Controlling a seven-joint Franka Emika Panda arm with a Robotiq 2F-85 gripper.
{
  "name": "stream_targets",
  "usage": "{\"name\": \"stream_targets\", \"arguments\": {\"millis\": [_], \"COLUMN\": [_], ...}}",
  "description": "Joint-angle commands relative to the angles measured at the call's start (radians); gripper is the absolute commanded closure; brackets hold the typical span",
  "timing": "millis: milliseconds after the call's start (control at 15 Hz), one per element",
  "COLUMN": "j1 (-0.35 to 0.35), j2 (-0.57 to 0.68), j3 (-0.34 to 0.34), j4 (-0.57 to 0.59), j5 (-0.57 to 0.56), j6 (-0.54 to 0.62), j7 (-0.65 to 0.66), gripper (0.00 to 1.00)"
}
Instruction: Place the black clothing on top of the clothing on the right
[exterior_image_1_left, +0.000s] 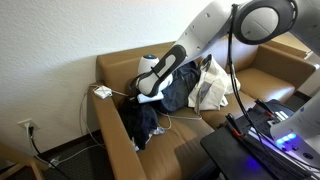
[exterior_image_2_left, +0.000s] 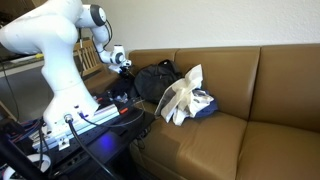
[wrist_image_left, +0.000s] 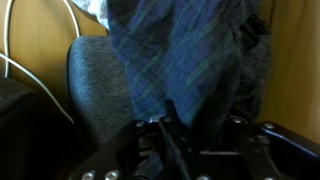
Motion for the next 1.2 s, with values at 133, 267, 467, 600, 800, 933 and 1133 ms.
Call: {"name": "stream_targets", "arguments": {"millis": [133, 267, 467, 600, 800, 933, 1133], "j1": [-0.011, -0.117, -0.258, -0.368, -0.521, -0.617, -0.552], "j2": [-0.017, -0.015, -0.036, -0.135, -0.215, -0.272, -0.21], "j3": [-0.007, 0.095, 0.228, 0.324, 0.47, 0.559, 0.503], "j4": [-0.007, -0.032, -0.011, -0.158, -0.296, -0.396, -0.276], "j5": [0.028, 0.088, 0.145, 0.177, 0.221, 0.202, 0.172], "j6": [0.007, 0.068, 0.119, 0.254, 0.476, 0.57, 0.518], "j7": [0.052, -0.022, -0.115, -0.159, -0.178, -0.18, -0.138], "gripper": [0.99, 1.0, 0.99, 0.99, 0.99, 0.99, 0.96]}}
